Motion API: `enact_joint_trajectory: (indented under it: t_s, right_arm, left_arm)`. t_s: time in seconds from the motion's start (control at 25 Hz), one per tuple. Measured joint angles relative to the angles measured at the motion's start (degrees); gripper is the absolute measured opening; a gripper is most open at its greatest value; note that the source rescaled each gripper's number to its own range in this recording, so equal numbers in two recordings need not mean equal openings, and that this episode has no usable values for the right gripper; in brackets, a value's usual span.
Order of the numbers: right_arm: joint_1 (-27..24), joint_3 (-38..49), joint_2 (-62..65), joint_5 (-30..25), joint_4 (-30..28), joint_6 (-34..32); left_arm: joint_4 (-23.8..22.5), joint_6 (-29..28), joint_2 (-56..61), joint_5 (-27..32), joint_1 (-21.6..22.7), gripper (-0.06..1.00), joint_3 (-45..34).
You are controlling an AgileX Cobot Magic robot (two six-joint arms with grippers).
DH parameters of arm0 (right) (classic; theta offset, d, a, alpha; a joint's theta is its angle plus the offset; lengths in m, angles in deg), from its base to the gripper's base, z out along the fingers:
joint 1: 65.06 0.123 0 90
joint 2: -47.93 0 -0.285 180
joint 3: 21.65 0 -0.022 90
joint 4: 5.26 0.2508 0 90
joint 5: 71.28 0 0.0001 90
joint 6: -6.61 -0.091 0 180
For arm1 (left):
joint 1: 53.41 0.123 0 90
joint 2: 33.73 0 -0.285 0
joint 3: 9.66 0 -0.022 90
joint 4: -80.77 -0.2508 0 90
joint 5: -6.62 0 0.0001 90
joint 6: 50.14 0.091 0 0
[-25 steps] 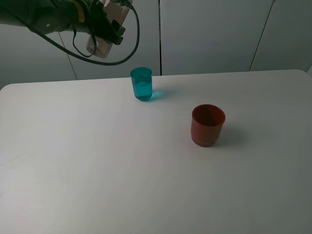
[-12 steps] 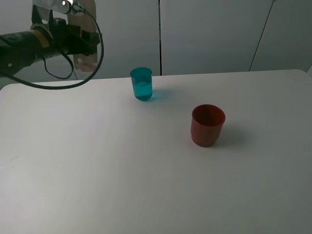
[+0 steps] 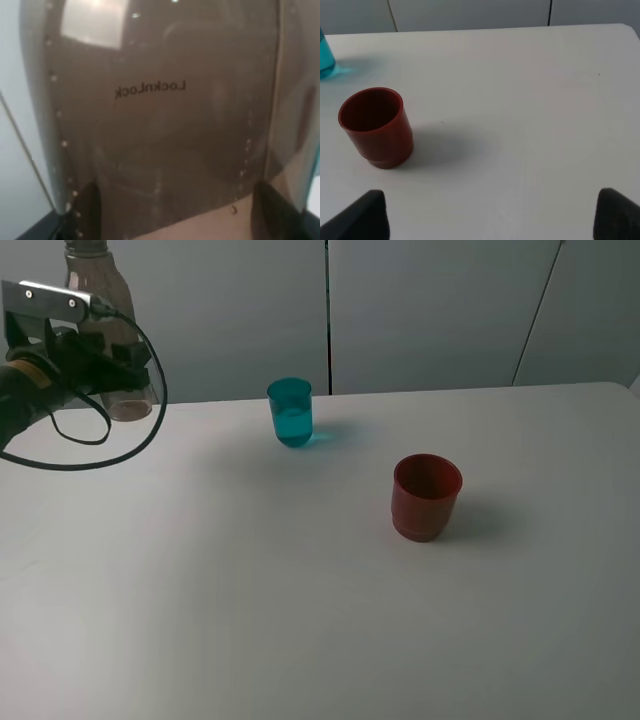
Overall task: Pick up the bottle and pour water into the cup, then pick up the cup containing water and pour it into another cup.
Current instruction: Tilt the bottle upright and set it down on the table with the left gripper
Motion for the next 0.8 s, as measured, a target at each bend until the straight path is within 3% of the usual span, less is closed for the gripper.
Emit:
enact_joint_trajectory:
  t_s: [0.24, 0.44, 0.8]
  right_arm:
    - [0.00, 0.00, 0.00, 0.00, 0.00, 0.00]
    - [0.00, 0.00, 0.00, 0.00, 0.00, 0.00]
    - [0.00, 0.00, 0.00, 0.00, 0.00, -0.33]
  left_arm:
    - [0.36, 0.11, -6.55, -8.73, 3.63, 0.00, -0.75]
    - [1.73, 0.45, -12.64, -15.85, 4.21, 0.00, -0.75]
    - [4.53, 0.56, -21.58, -18.00, 4.21, 0.00, -0.42]
